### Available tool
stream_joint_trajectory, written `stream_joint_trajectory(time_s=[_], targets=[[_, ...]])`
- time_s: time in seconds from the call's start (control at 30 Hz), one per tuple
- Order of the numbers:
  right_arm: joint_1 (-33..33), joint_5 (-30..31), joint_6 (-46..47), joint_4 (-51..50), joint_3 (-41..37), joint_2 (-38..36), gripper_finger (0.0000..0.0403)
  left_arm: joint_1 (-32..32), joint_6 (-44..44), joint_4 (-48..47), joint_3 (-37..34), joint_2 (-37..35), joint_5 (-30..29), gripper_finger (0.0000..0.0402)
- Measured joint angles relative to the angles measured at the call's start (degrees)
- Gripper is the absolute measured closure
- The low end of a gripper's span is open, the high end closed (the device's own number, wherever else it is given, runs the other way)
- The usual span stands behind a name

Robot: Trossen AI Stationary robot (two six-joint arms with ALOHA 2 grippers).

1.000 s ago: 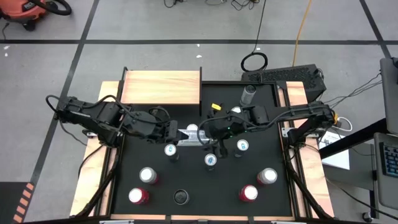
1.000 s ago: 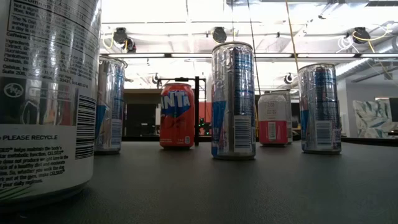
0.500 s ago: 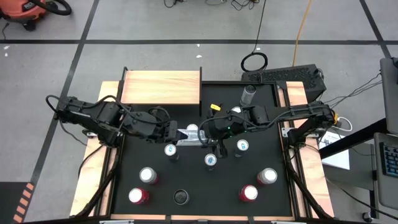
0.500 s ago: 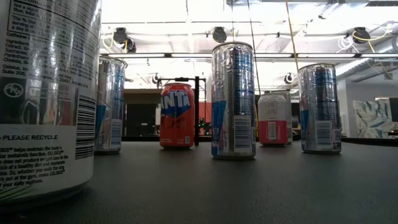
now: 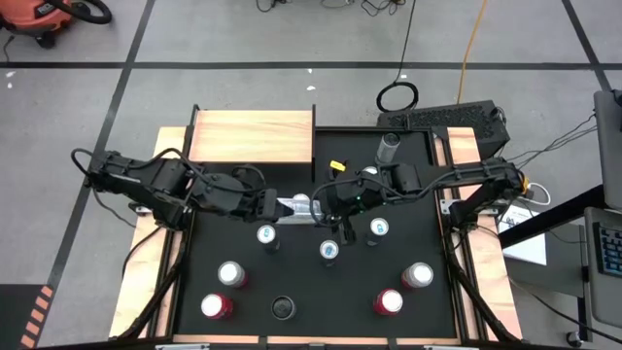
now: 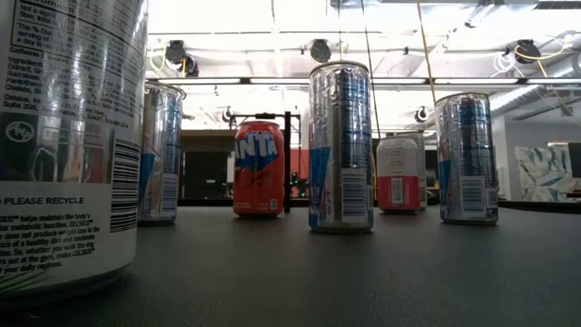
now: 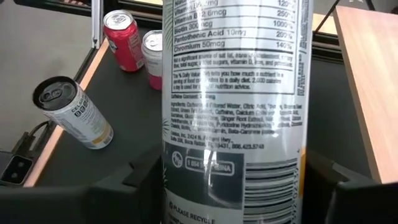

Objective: Place canned beverage on shelf
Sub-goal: Put the middle white yellow soda can on the shelf

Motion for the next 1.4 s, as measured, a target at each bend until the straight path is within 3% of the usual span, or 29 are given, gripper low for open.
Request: stream_joint_trajectory(time_s=[0.27,0.57,0.87,1.4], targets=[[-0.07,-1.52,0.87,0.09,0.00,0.04,0.0173,-0.04,1.50,0.88,-0.01,-0.06,-1.38,0.0033],[-0.09,-7.16,3.26,-0.44,-0.13,-0.95,0.0172,0.07,7.76,1.44,0.10,-4.87,-9.98,0.0020],[-2.35,-13.62,9.81,1.79,-0.13,-2.13,0.0172,0.07,21.84,2.05,0.08,-10.18,-15.49,0.0020],[-8.19,-28.69,28.85,24.16,-0.09,-2.25,0.0171,1.52,54.49,14.12,0.04,-15.54,-15.41,0.0020]])
